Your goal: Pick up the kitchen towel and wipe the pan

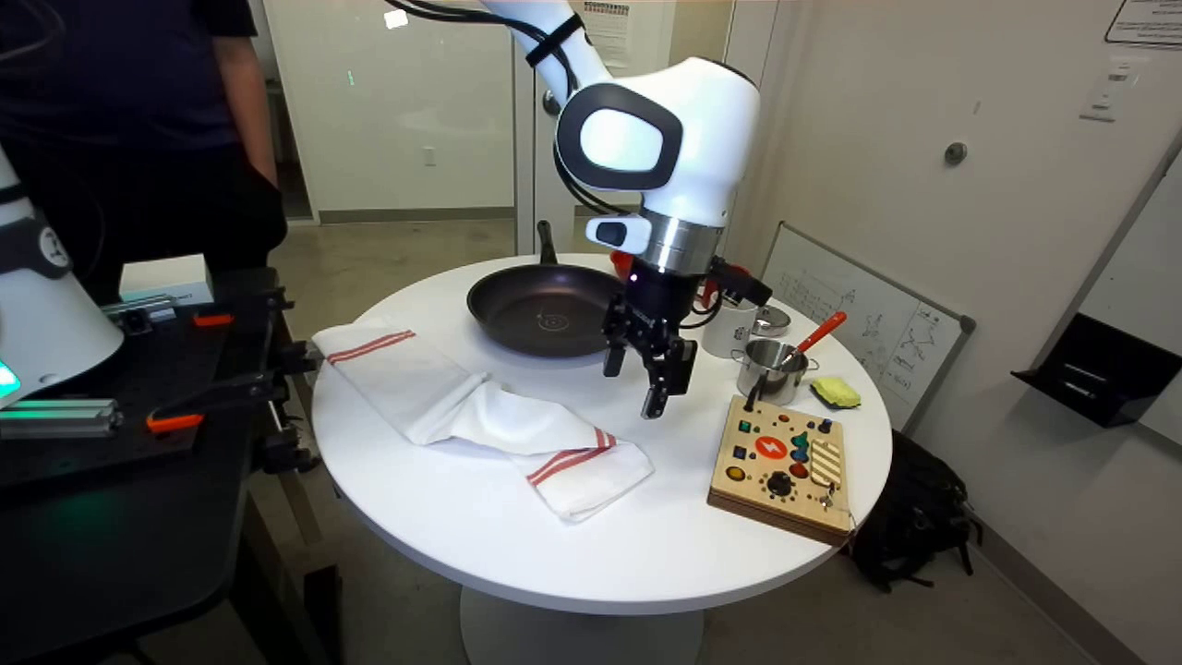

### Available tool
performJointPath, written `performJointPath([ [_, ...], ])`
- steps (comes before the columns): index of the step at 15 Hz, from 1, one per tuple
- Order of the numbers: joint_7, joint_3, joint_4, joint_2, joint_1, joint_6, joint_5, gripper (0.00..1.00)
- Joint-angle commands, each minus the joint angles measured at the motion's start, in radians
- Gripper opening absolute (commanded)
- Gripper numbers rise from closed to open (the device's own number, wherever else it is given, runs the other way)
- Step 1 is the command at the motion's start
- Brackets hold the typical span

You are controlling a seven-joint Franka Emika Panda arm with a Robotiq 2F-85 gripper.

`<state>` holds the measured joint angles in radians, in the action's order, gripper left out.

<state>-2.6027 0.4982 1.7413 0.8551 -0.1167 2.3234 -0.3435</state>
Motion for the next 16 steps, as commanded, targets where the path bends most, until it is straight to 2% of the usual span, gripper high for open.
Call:
performJointPath([
  [1,0.000,0.000,0.000,0.000,0.000,0.000,0.000,1.00],
  [4,-0.003,0.011,0.000,0.004,-0.008,-0.011,-0.029,1.00],
  [7,0.000,0.077,-0.002,0.029,-0.063,-0.032,-0.116,1.00],
  [14,0.003,0.083,-0.003,0.034,-0.069,-0.041,-0.127,1.00],
  [16,0.000,0.107,-0.009,0.046,-0.083,-0.047,-0.182,1.00],
])
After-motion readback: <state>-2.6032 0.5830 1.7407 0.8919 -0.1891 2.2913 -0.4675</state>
